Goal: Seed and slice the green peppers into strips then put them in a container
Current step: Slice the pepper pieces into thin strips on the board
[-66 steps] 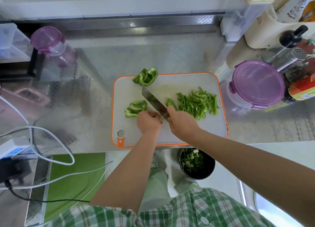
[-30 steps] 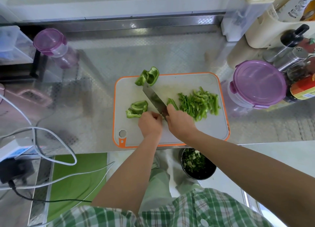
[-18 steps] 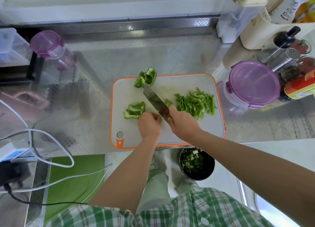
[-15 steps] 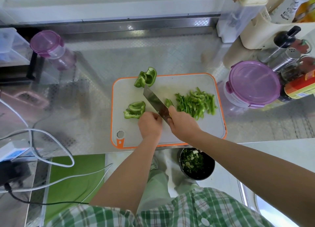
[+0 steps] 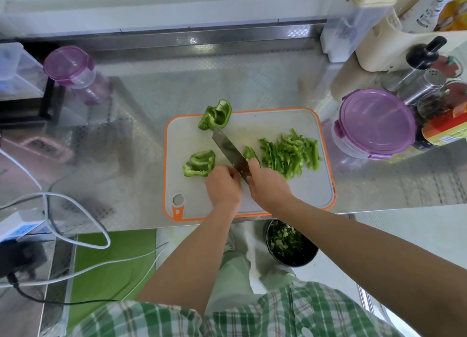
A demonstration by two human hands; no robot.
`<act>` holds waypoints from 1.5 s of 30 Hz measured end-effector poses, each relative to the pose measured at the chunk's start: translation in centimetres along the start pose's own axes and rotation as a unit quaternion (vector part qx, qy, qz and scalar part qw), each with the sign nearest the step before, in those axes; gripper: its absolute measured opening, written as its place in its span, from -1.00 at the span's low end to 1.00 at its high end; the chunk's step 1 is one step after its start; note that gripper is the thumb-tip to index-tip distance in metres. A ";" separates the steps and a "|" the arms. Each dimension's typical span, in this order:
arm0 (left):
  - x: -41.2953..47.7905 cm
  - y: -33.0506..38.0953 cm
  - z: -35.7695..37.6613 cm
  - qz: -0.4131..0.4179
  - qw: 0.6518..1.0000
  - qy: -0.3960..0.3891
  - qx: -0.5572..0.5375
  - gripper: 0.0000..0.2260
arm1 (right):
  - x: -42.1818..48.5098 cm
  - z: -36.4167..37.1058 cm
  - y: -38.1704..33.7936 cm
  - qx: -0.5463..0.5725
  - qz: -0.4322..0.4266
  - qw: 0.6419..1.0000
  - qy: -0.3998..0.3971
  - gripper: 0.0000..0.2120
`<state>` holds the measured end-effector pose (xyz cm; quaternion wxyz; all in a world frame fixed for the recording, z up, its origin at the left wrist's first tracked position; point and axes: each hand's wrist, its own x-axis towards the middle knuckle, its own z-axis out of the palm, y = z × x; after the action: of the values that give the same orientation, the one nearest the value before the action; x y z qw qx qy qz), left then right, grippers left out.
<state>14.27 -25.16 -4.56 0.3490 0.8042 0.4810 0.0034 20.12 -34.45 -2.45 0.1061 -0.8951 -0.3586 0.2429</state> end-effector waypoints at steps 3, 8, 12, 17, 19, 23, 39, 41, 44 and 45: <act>-0.1 0.0 0.0 0.023 1.000 -0.015 0.002 -0.85 | -0.4 -0.5 1.5 0.022 0.025 0.999 0.025 -0.88; -0.3 0.2 -0.8 0.069 0.997 -0.014 0.028 -0.84 | -0.6 -1.1 2.6 0.045 0.038 0.997 0.057 -0.86; -0.1 0.0 -2.1 0.097 0.995 0.002 0.035 -0.87 | -0.5 -1.1 1.8 0.015 0.040 0.998 0.041 -0.88; -0.4 0.0 -1.9 0.121 0.992 -0.028 0.029 -0.84 | -0.7 -0.8 1.6 -0.012 0.065 0.997 0.033 -0.83; -0.4 0.1 -1.5 0.149 0.987 -0.054 0.034 -0.78 | -0.5 -0.6 1.5 -0.020 0.071 0.997 0.033 -0.81; -0.9 0.8 -0.5 0.223 0.963 -0.112 0.104 -0.74 | 0.1 -0.7 1.4 -0.008 0.073 0.997 0.036 -0.87; 0.6 -0.6 -3.3 0.192 0.966 0.132 0.110 -0.89 | -1.1 0.1 1.3 0.093 -0.010 0.995 0.034 -0.88; 1.3 -1.4 -4.3 0.152 0.960 0.178 0.156 -0.86 | -1.4 0.3 1.8 0.086 0.003 0.996 0.029 -0.92; 2.6 -2.4 -5.5 0.013 0.974 0.141 0.175 -0.72 | -1.3 -0.4 2.6 0.100 0.064 0.991 0.056 -0.91; 2.9 -2.8 -5.6 -0.023 0.982 0.108 0.152 -0.68 | -1.2 -0.7 2.8 0.105 0.078 0.989 0.065 -0.89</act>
<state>11.75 -18.92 -2.89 0.1691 0.8315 0.5291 0.0092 21.37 -37.33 -2.45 0.2033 -0.9182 -0.2527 0.2275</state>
